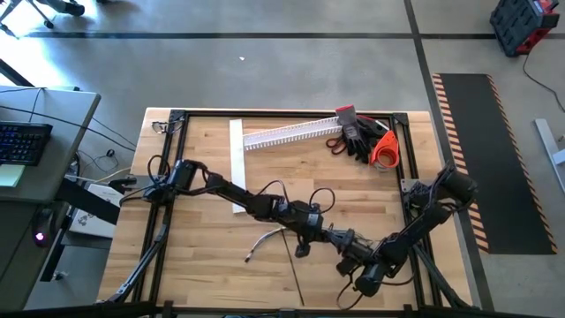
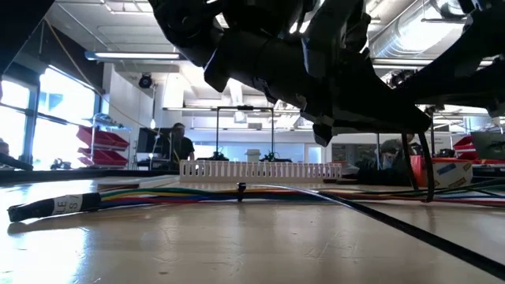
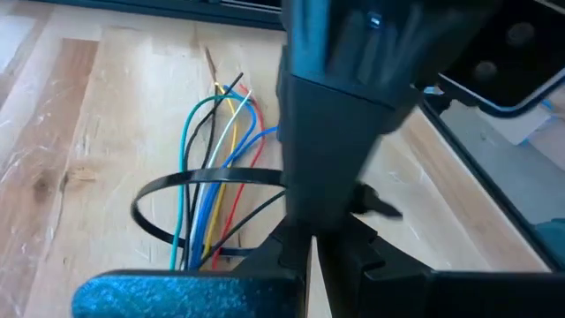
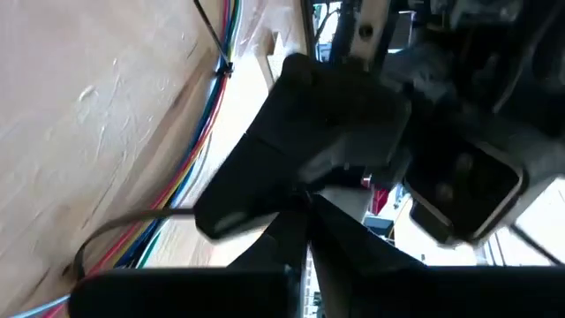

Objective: Ziptie cables
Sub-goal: Wrap the cable wires with the black zip tie

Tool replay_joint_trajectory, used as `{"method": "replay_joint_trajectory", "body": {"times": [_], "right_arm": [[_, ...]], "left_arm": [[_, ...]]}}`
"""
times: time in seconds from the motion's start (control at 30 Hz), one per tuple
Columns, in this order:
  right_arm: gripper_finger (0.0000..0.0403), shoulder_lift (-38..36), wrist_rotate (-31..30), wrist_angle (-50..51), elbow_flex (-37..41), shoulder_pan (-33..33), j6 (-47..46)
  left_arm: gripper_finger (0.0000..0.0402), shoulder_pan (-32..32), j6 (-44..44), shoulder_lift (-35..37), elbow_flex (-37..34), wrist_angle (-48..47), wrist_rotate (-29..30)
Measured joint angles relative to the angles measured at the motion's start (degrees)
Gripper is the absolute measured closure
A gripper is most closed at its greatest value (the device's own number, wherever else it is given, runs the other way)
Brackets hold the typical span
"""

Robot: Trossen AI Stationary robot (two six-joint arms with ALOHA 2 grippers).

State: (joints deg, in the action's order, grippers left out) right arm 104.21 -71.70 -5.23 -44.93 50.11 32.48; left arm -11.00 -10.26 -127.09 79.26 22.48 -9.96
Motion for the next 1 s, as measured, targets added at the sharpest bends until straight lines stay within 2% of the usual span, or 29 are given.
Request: {"method": "replay_joint_trajectory", "body": {"times": [0.17,0.5,0.83,1.0], "right_arm": [[0.0403,2.8,-1.2,0.3,-2.1,0.4,2.5],[0.0399,4.2,-4.4,-0.3,-2.3,1.0,-3.9],[0.0319,4.2,-4.7,0.7,-2.3,1.0,-3.9],[0.0311,4.2,-4.7,3.9,-2.3,1.0,-4.0]], "left_arm": [[0.0401,0.5,-0.6,0.0,0.0,0.4,-2.4],[0.0401,0.5,-0.6,-0.1,0.0,1.1,-2.0],[0.0401,0.4,-0.6,-0.1,0.0,-0.2,-1.7],[0.0402,0.5,-0.6,-0.1,0.0,-0.4,-1.6]]}}
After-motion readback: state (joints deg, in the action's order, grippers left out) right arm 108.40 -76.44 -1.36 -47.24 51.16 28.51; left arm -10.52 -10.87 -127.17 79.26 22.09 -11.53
